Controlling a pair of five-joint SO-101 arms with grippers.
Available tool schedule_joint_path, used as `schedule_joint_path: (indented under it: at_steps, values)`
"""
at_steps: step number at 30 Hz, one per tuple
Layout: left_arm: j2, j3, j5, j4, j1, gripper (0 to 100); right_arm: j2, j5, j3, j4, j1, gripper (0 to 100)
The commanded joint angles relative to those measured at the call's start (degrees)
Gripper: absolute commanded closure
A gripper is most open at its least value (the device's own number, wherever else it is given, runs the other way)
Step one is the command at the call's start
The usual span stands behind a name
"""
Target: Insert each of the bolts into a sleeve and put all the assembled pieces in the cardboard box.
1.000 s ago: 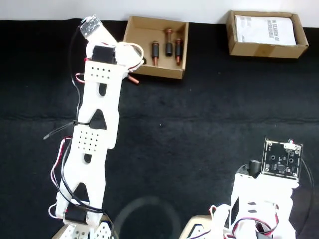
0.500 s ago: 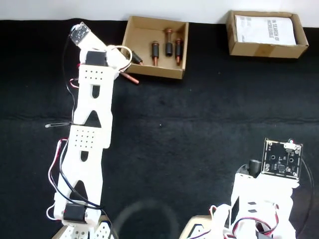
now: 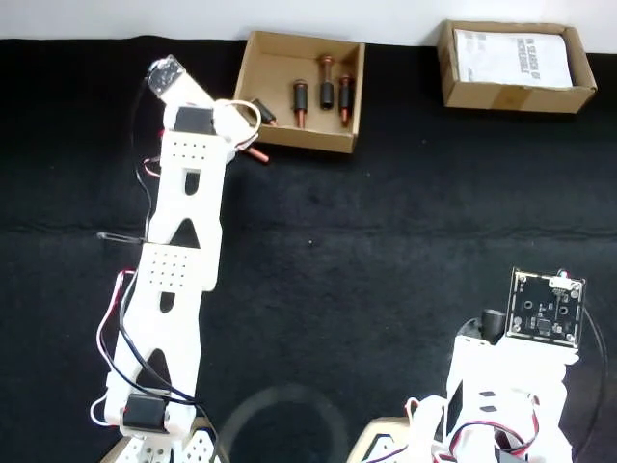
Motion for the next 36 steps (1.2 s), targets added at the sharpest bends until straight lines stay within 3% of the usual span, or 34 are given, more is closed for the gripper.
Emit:
schedule_joint_path:
  at_steps: [1, 9, 15, 28, 31, 36]
  values:
    - [0.31, -1.71, -0.35, -2.90, 1.10, 89, -0.04, 0.26, -0.13, -1.01, 0.48, 99.1]
    - [2.15, -1.54, -5.36, -11.16, 1.36, 89, -0.13, 0.26, -0.13, -0.66, 0.75, 99.1]
    - [2.07, 5.14, -8.26, -18.11, 1.01, 89, -0.13, 0.26, -0.13, -0.66, 0.75, 99.1]
    - [1.71, 7.96, -11.69, -18.02, 0.31, 90, -0.13, 0.26, -0.13, -0.48, 0.92, 99.1]
    - [1.71, 7.96, -11.78, -18.37, -0.92, 100, -0.13, 0.26, -0.13, -0.48, 0.92, 99.1]
    - [1.36, 7.08, -11.87, -16.35, -1.71, 99, 0.13, 0.62, -0.04, -0.92, 0.66, 99.1]
